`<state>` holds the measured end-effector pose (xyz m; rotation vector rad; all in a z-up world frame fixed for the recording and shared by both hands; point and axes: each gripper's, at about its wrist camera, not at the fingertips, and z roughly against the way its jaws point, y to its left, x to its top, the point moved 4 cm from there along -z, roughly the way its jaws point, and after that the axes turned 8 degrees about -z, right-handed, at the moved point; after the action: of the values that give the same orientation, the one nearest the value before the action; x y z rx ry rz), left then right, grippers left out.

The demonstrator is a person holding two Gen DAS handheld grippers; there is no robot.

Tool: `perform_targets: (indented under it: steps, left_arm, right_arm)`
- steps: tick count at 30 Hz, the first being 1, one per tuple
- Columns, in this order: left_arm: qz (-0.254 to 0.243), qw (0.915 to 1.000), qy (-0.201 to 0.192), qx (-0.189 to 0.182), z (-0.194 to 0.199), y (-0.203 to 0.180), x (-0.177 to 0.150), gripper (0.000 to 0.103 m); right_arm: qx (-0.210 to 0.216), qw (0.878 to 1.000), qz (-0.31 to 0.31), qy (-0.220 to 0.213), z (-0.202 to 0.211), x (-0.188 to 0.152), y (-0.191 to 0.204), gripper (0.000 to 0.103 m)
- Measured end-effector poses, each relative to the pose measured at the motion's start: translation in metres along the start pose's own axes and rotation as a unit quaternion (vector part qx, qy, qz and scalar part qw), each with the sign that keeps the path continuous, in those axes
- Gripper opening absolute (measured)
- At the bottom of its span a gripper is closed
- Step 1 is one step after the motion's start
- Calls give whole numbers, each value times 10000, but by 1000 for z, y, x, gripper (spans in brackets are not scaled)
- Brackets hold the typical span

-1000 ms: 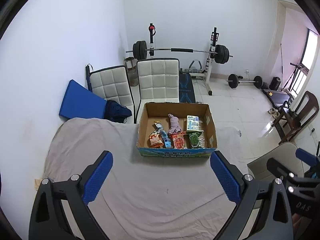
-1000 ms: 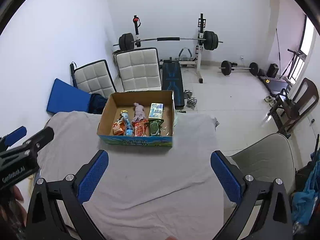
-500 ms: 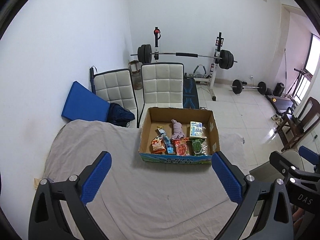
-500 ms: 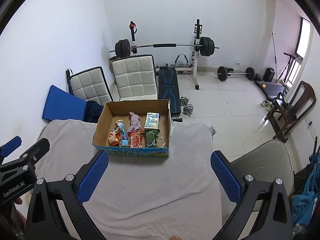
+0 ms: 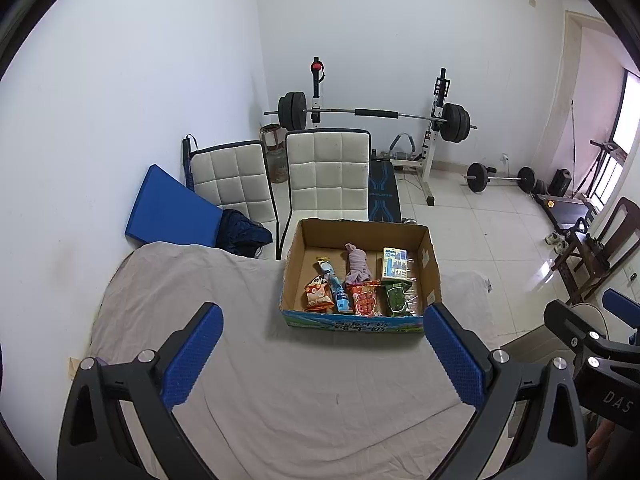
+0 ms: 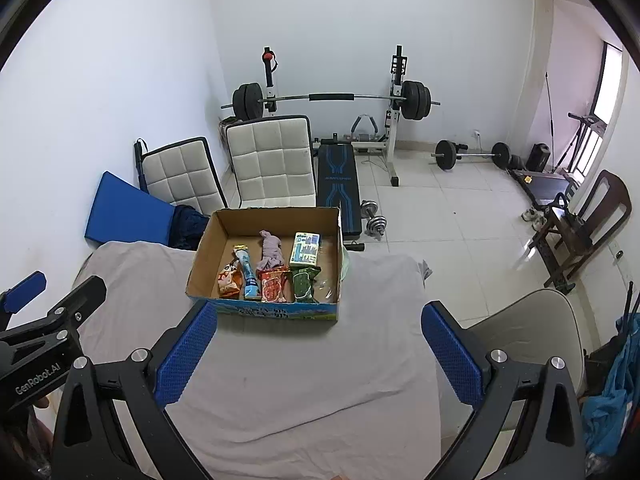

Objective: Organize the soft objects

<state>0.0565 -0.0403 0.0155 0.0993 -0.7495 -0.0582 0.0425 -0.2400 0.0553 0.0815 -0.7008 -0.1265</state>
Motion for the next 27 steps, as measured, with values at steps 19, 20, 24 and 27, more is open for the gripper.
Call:
perform_targets:
  steps: [19, 20, 24, 27]
  left_arm:
    - [-19, 10000, 26, 49, -4, 1, 1, 103]
    - [-19, 10000, 28, 55, -4, 1, 1, 103]
    - [-22, 10000, 21, 55, -4, 1, 1, 103]
    - [-8, 10000, 16, 68, -4, 2, 0, 103]
  right_arm:
    - [-42, 9999, 81, -59, 7, 4, 6, 103]
    - [-52, 9999, 86, -60, 7, 4, 6, 103]
    - [-66, 9999, 94, -62, 7, 5, 5, 103]
    - [-71, 9999, 102, -63, 6, 5, 5, 103]
